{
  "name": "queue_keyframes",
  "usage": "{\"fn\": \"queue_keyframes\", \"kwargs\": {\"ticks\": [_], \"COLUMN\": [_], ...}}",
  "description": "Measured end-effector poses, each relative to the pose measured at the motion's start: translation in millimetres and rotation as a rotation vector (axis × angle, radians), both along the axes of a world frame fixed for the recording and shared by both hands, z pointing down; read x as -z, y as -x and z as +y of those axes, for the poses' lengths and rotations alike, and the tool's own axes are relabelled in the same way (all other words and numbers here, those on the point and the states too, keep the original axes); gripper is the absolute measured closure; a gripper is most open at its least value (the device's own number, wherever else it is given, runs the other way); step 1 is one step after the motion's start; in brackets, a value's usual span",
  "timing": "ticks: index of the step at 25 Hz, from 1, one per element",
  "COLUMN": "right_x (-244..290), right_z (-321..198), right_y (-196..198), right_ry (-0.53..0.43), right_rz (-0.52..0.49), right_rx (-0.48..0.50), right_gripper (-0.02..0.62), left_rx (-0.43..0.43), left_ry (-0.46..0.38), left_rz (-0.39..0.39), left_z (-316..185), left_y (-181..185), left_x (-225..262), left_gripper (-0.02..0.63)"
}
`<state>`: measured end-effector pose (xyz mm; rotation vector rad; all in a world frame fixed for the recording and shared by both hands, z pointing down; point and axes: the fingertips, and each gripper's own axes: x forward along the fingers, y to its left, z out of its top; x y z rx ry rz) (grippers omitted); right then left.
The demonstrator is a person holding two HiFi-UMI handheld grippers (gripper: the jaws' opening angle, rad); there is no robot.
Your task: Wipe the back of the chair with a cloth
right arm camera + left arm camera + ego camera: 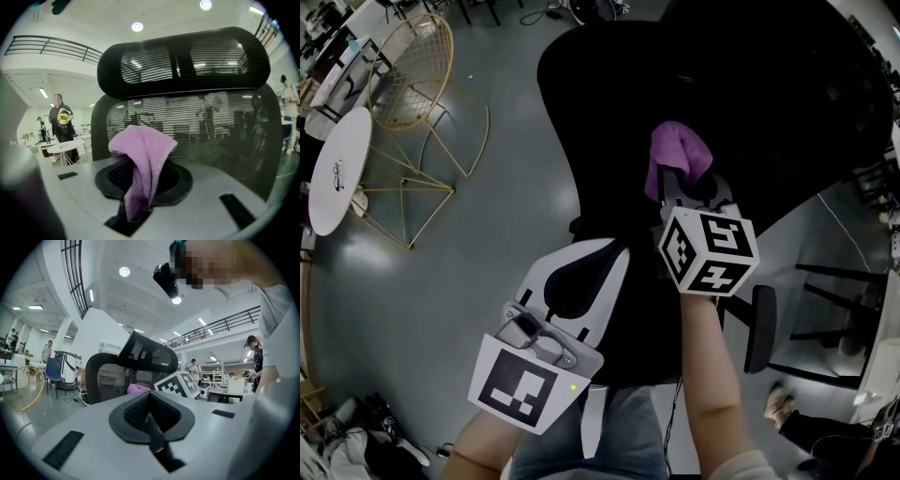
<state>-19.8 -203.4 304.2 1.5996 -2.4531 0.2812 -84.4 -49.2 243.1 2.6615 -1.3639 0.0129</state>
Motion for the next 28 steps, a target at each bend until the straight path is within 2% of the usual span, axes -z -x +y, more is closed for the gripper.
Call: {"fn": "queue_keyframes", "kwargs": {"ticks": [18, 28], "right_x": [-2.5, -3.5], "right_z": [15.9, 18.8], "right_y": [107.5, 118.7], "right_ry": [0.014, 0.008], "right_rz": [0.008, -0.005], "right_rx": [0.15, 0.173], "right_gripper": [0.497, 0.497], "left_rx": [0.069, 0.077], "left_ry": [-0.006, 0.002], "left_rz": [0.001, 0.011], "left_z": [9.5, 9.1], "left_y": [54.2, 64.2], "left_x": [2.3, -0.2], "left_gripper": [0.594, 0.594]}}
